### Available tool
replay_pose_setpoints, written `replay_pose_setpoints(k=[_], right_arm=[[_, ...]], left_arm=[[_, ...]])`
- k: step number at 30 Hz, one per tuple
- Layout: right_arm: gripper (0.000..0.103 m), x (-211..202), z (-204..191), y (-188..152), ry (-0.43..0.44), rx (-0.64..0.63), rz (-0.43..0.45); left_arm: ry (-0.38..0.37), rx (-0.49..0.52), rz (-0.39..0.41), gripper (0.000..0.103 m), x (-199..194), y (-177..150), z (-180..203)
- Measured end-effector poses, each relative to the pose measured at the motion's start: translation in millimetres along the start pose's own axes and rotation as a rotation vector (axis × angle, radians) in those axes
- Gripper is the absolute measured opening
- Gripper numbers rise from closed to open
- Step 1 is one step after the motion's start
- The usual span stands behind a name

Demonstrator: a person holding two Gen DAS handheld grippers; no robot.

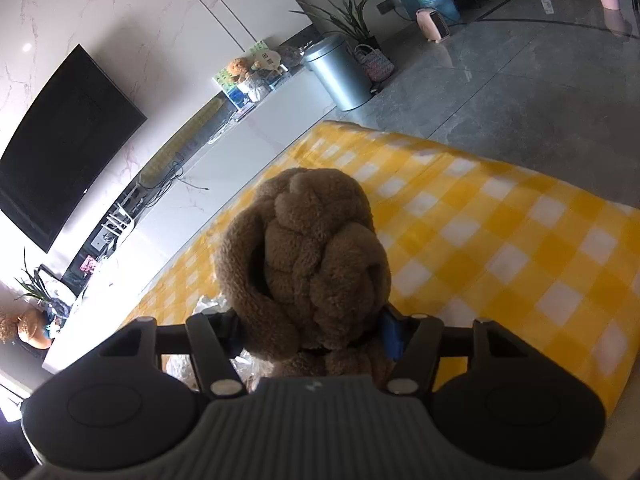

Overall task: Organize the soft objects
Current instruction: 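Grasp the brown fluffy plush with the right tool and lift it, then grasp the white plastic bag with the left tool and lift it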

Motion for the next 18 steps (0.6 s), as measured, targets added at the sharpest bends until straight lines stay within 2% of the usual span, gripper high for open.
replay_pose_setpoints(k=[2, 4, 6, 8, 10, 12, 16, 18], right_arm=[[0.062, 0, 1, -1, 0.011, 0.012, -0.005], [0.062, -3, 4, 1, 0.002, 0.016, 0.004], [0.062, -7, 6, 2, -0.012, 0.025, 0.019], [0.062, -9, 7, 3, -0.012, 0.034, 0.031], [0.063, -9, 4, 4, 0.000, 0.033, 0.036], [0.063, -9, 1, 3, 0.022, 0.039, 0.036], [0.063, -8, 1, 2, 0.014, 0.032, 0.031], [0.063, -7, 3, 2, -0.011, 0.020, 0.031]], left_arm=[[-0.039, -0.085, -0.023, 0.093, 7, 1, -10], [-0.038, -0.133, -0.006, 0.093, 11, 5, -21], [-0.013, -0.114, 0.044, 0.093, 12, 15, -29], [-0.033, -0.067, 0.073, 0.097, 15, 22, -29], [-0.083, -0.002, 0.053, 0.097, 24, 24, -23], [-0.100, 0.040, 0.023, 0.097, 34, 24, -17], [-0.117, 0.021, 0.023, 0.100, 45, 29, -13], [-0.117, 0.038, -0.008, 0.101, 54, 28, -10]])
Point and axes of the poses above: each gripper's, at about its wrist camera, not at the fingertips, and x roughly the way its jaws point, z to its right, y to its top, the point moved 8 cm from there along x, roughly the way its jaws point, and after that the axes turned 7 degrees about z, right-handed, at the moved point
